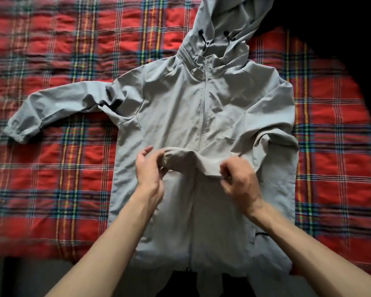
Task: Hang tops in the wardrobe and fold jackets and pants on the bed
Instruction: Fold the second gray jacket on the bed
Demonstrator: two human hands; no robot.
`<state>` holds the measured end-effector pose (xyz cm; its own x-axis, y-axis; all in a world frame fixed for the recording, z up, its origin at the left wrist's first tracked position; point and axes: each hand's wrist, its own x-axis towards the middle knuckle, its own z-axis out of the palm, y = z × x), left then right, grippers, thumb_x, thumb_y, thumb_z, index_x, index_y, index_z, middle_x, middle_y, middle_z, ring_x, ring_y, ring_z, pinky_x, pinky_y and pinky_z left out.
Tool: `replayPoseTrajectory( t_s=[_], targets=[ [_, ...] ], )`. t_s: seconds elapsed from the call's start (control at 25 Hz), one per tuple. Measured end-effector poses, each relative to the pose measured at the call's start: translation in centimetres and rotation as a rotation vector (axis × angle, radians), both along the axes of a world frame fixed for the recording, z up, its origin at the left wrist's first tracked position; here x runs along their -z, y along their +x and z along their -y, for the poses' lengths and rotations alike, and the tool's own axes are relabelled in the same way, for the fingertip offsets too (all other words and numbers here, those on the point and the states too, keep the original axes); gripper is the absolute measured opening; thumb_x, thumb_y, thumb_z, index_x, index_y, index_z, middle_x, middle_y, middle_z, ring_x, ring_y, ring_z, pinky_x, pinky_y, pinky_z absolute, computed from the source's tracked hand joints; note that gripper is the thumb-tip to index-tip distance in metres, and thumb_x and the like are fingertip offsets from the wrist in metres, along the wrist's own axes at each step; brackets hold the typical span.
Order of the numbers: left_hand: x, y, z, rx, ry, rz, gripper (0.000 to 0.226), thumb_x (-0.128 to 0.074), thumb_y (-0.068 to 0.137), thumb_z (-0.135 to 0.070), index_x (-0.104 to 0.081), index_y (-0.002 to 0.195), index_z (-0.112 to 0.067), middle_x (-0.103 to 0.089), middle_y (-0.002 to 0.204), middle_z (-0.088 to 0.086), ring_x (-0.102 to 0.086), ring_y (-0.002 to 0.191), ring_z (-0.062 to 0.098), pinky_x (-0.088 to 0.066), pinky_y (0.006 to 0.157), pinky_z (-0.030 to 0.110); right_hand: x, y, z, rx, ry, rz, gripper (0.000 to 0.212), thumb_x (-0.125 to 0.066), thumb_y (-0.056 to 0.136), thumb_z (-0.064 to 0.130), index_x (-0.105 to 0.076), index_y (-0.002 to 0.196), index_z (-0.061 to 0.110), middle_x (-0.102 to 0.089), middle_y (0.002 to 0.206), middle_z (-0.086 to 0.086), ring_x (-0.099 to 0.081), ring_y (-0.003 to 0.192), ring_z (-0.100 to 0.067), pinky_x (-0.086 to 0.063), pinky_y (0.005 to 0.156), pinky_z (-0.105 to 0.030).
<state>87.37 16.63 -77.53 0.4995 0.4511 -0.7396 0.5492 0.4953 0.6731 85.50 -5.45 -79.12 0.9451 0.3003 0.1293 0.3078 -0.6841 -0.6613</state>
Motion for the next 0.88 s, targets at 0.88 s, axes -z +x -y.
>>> replayPoseTrajectory(
  t_s=[0.88],
  targets=[
    [3.8,-9.9,-6.8,0.192,0.791,-0.464,0.037,-0.046,0.103,-0.023,-0.054,0.118,0.01,-0.058,0.12,0.031,-0.055,0.112,0.042,-0.037,0.087,0.038,4.5,8.2,10.7,1.334,1.301,-0.876,0.024,-0.053,0.098,0.038,-0.067,0.103,0.019,-0.072,0.104,-0.002,-0.073,0.085,-0.016,-0.06,0.063,-0.03]
  ],
)
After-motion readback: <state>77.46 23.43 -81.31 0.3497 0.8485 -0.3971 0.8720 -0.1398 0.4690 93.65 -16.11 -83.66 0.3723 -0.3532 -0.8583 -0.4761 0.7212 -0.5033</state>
